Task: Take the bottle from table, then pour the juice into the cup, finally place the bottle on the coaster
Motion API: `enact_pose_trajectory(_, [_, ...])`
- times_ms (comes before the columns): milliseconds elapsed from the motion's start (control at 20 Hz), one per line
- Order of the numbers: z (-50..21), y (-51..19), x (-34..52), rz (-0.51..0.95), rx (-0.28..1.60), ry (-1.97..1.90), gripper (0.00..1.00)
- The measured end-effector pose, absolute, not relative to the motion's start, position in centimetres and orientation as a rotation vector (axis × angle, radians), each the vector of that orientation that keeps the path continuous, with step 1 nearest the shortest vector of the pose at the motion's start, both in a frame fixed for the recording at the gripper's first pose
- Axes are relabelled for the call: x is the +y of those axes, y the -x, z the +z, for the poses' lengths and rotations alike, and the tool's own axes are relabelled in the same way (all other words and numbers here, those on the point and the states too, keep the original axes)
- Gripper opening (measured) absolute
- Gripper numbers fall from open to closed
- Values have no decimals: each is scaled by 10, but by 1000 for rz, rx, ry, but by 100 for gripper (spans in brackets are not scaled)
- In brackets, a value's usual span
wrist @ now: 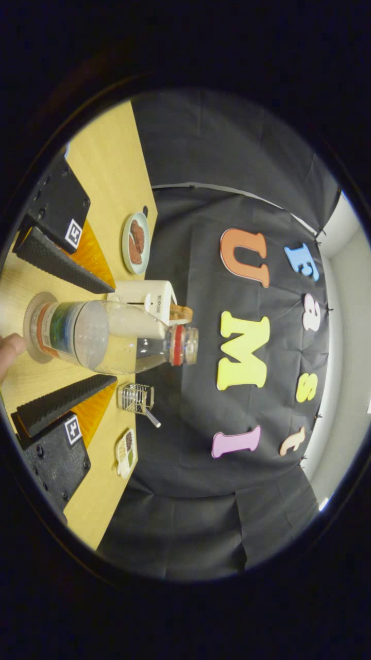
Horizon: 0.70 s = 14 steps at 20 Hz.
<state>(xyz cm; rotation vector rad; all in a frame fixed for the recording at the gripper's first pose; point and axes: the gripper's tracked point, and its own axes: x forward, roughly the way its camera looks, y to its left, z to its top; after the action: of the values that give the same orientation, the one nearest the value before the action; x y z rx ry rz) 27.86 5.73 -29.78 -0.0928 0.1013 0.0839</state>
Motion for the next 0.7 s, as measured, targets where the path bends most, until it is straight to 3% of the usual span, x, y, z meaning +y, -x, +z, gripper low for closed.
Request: enact_pose_trajectory(700, [-153, -182, 30, 13, 38, 4, 100])
